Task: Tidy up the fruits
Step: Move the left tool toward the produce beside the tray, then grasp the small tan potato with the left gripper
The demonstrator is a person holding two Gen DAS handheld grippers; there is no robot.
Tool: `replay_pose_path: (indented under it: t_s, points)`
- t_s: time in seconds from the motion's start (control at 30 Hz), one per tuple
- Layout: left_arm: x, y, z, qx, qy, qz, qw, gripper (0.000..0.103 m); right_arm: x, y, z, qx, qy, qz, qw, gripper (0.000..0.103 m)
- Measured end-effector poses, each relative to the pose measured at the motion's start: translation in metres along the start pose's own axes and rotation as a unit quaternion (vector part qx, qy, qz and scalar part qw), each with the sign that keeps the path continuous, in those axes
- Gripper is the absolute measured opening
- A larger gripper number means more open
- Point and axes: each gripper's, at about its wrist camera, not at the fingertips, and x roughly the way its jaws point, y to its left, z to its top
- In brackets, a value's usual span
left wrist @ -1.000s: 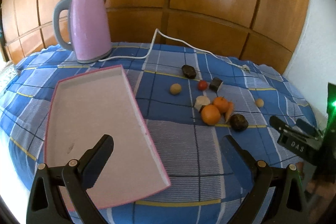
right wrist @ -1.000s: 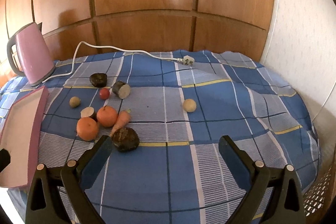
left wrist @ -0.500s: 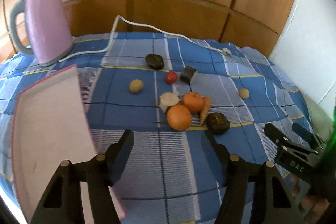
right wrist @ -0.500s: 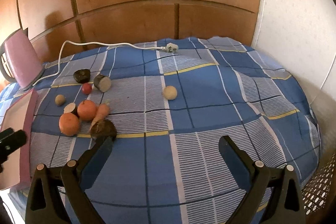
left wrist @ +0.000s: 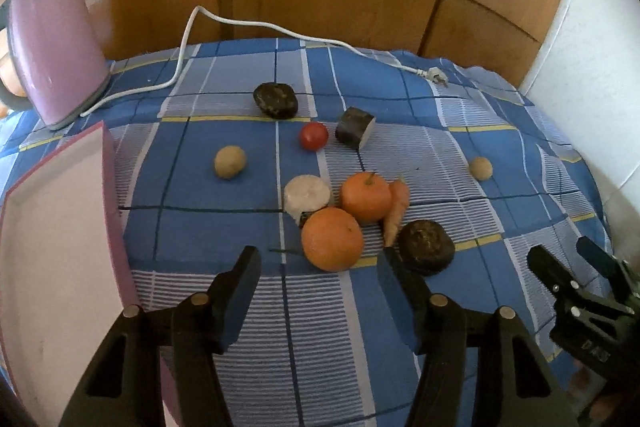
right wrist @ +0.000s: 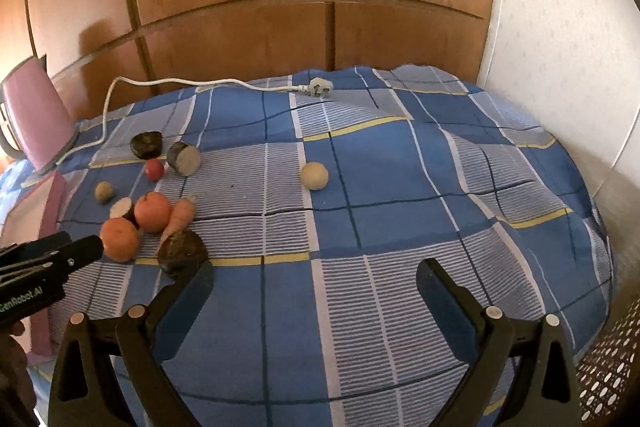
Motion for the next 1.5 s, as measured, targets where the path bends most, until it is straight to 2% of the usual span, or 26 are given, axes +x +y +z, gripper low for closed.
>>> replay_pose_path:
  t_s: [0.17,0.23,0.37,0.43,0.63,0.87,0.97,1.13,1.37,1.5]
  points:
    - [0.010,0.001,0.003,-0.009,0.003,-0.004,1.0000,0.063,0.005,-0.003,0.002,0.004,0.000,-0.010,1.000,0.099]
    - [0.014,0.000,0.005,-0.009,0.003,-0.002,1.0000,0.068,0.006,-0.007,0.004,0.008,-0.006,-0.020,1.000,0.099]
    - [0.012,0.003,0.010,-0.030,0.003,-0.004,0.9995,0.068,0.012,-0.020,0.011,0.032,-0.005,-0.039,0.999,0.099]
    - [0.000,0.007,0.005,-0.043,-0.007,-0.009,0.9990,0.070,0.012,-0.026,0.011,0.036,-0.009,-0.049,0.998,0.099]
    - [-0.042,0.013,-0.020,-0.029,-0.039,-0.005,0.9988,0.072,0.028,-0.045,0.006,0.066,0.011,-0.064,0.996,0.099]
    - [-0.072,0.052,-0.035,-0.079,-0.062,0.016,0.9948,0.073,0.035,-0.050,0.001,0.071,0.020,-0.060,0.996,0.099]
    - [-0.074,0.059,-0.025,-0.092,-0.063,0.031,0.9933,0.073,0.039,-0.048,0.002,0.062,0.019,-0.066,0.996,0.099]
    - [-0.063,0.062,0.003,-0.097,-0.058,0.054,0.9921,0.073,0.046,-0.061,-0.001,0.087,0.019,-0.086,0.992,0.099]
    - [-0.032,0.057,0.036,-0.072,-0.051,0.053,0.9946,0.073,0.057,-0.075,-0.004,0.103,0.032,-0.101,0.989,0.099]
    - [-0.016,0.070,0.044,-0.094,-0.030,0.043,0.9942,0.062,0.071,-0.079,-0.008,0.112,0.046,-0.103,0.987,0.100]
